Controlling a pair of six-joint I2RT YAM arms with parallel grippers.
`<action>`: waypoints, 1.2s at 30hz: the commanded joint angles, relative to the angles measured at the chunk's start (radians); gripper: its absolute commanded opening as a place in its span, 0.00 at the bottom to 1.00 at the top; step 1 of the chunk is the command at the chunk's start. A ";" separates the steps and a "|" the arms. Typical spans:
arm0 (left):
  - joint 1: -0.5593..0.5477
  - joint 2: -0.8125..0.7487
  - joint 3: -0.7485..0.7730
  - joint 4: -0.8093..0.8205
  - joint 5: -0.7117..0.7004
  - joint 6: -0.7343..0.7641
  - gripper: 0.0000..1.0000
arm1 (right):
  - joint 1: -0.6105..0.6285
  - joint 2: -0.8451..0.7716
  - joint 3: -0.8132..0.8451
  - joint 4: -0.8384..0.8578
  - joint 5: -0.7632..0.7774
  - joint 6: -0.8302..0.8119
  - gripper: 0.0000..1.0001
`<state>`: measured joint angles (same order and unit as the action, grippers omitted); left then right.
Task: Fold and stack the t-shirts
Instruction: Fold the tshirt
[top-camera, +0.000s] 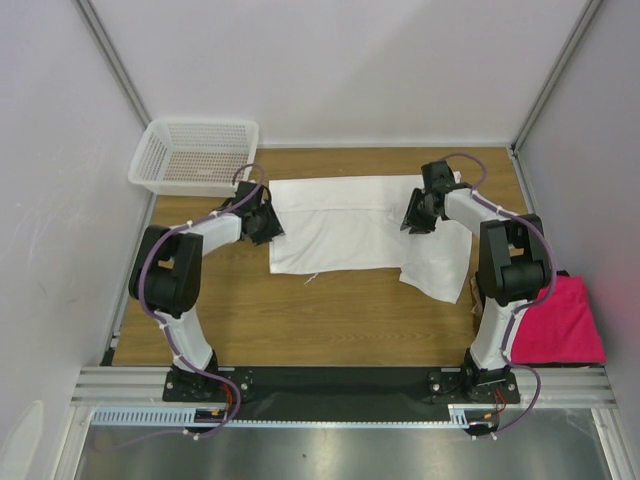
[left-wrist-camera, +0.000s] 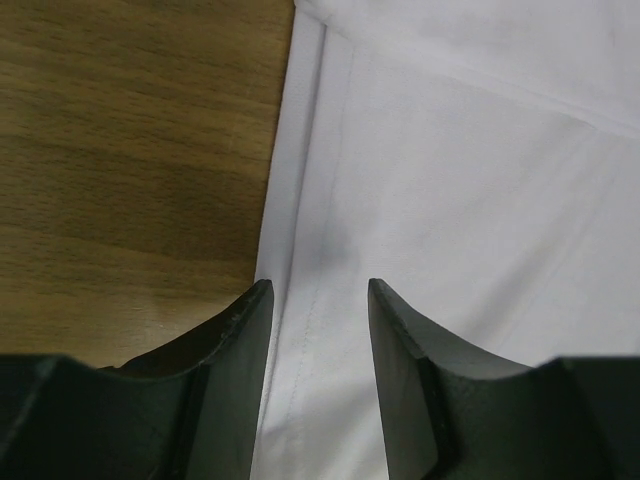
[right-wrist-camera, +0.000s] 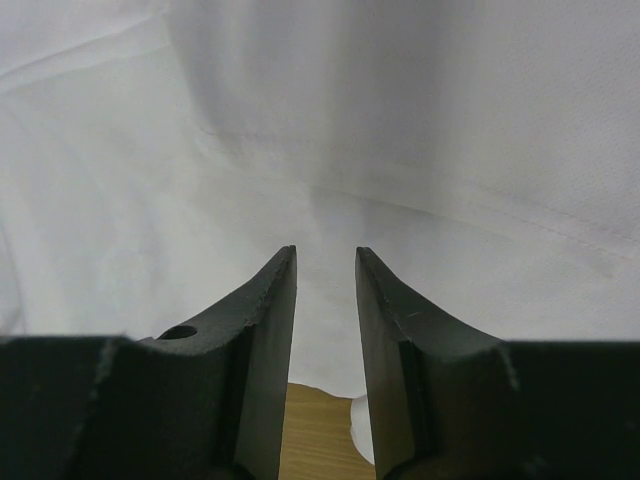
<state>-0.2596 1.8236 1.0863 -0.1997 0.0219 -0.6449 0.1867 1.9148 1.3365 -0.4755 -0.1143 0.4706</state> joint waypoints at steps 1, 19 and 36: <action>0.019 0.003 0.024 0.039 0.004 0.033 0.49 | 0.007 0.004 0.030 -0.002 0.013 0.005 0.35; 0.022 -0.004 0.015 0.054 0.041 0.036 0.45 | 0.028 0.038 0.009 -0.011 0.048 0.005 0.32; 0.022 -0.038 -0.014 0.043 0.012 0.025 0.35 | 0.033 0.026 -0.017 -0.011 0.064 0.000 0.31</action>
<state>-0.2443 1.8362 1.0828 -0.1661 0.0544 -0.6277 0.2131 1.9522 1.3224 -0.4820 -0.0677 0.4702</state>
